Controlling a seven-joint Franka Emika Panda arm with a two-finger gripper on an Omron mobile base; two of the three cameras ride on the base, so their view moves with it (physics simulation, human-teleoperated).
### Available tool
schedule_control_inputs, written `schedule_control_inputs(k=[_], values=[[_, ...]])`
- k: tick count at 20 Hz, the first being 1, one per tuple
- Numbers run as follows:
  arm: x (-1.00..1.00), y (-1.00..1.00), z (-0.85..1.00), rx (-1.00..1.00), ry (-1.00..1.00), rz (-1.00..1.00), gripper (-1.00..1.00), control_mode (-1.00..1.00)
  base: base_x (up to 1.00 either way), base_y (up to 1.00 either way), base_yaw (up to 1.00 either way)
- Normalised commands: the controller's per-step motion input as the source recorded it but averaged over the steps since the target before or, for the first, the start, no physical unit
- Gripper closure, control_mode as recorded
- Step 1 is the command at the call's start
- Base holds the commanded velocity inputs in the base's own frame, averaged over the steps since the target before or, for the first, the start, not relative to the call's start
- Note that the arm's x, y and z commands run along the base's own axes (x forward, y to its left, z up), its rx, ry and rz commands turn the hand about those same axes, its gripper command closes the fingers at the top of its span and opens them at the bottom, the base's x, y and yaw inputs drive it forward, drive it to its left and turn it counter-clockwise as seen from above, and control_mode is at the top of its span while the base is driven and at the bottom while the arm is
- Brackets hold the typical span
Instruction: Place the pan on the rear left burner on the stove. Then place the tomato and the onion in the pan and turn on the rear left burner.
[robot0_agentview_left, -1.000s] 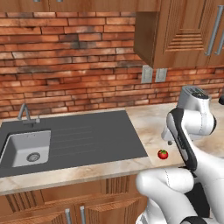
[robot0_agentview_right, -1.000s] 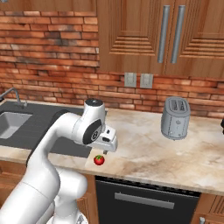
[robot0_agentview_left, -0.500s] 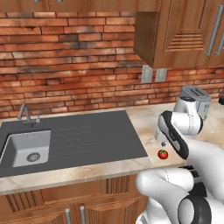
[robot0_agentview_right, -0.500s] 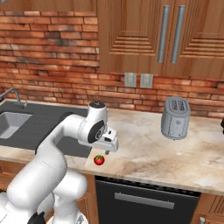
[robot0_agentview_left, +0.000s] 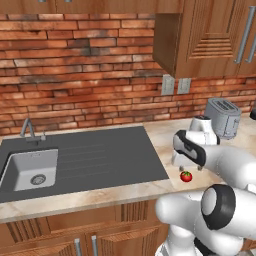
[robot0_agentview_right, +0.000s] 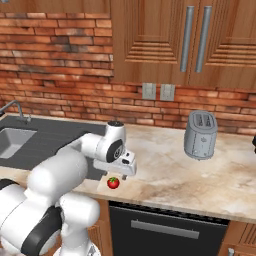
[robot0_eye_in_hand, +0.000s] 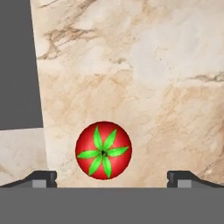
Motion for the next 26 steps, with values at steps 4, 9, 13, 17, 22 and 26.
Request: schedule_control_inputs(k=[4, 9, 13, 17, 22, 26], values=[[0.18, 0.0, -0.37, 0.0, 0.11, 0.0, -1.0, -1.0, 0.0, 0.0, 0.0], [0.01, 0.0, -0.28, 0.0, 0.07, 0.0, -1.0, -1.0, 0.0, 0.0, 0.0], [0.0, 0.0, -0.14, 0.0, 0.02, 0.0, -1.0, -1.0, 0.0, 0.0, 0.0], [-0.03, 0.0, -0.1, 0.0, 0.0, 0.0, -1.0, -1.0, 0.0, 0.0, 0.0], [-0.14, 0.0, -0.08, 0.0, 0.0, 0.0, -1.0, -1.0, 0.0, 0.0, 0.0], [-0.21, 0.0, -0.08, 0.0, 0.0, 0.0, -1.0, -1.0, 0.0, 0.0, 0.0]])
